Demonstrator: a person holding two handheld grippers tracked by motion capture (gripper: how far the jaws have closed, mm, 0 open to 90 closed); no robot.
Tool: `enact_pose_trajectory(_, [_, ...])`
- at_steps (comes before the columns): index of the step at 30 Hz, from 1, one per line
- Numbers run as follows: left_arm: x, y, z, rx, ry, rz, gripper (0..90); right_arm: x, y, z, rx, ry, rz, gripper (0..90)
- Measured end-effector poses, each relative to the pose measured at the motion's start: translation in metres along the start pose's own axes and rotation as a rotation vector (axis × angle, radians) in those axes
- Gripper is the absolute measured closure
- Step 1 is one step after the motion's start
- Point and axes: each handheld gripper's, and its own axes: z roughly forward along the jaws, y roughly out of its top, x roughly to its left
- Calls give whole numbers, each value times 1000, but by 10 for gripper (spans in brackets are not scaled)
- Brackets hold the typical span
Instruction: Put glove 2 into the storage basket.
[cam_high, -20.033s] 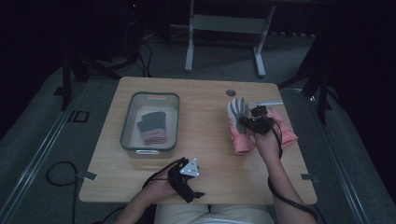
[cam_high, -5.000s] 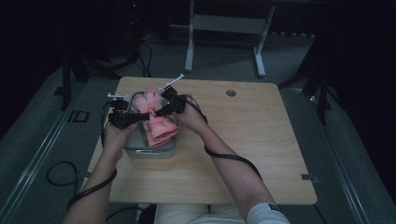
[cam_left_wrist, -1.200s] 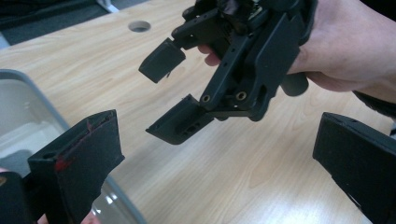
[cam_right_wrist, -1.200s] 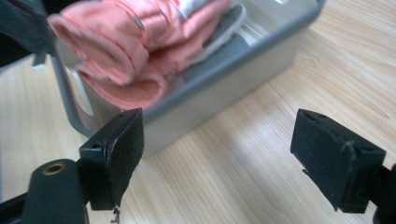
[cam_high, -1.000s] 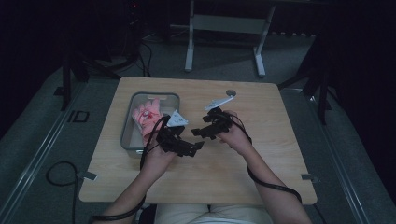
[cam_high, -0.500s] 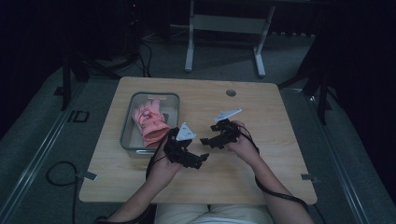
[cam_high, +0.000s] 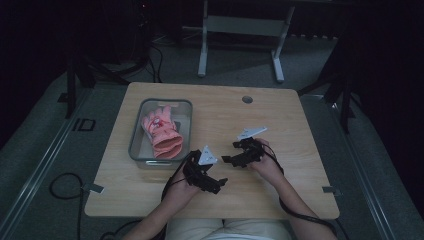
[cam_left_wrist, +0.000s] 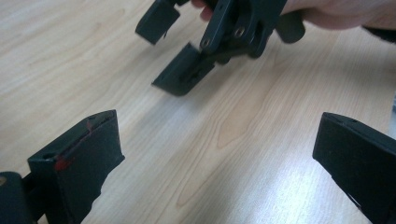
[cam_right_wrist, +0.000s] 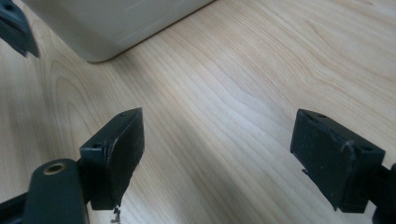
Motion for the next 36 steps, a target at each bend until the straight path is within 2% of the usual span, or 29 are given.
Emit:
enact_pose_trajectory(17, [-9,-20,24,52,-3,57,7,-5,-36,-6,-20,-31,11,172])
enact_pose_trajectory(20, [-10,-23,25,59,-2,61,7,-7,-41,-9,-30,-46,8,167])
enact_pose_trajectory(24, [-12,-26,25,47,-4,46,7,-9,-48,-14,-42,-57,-3,156])
enact_pose_trajectory(26, [-12,-28,26,55,0,50,7,-10,-52,-17,-53,-64,10,156])
enact_pose_trajectory(36, [-13,-35,30,76,-4,66,7,-14,-70,-31,-56,-99,11,151])
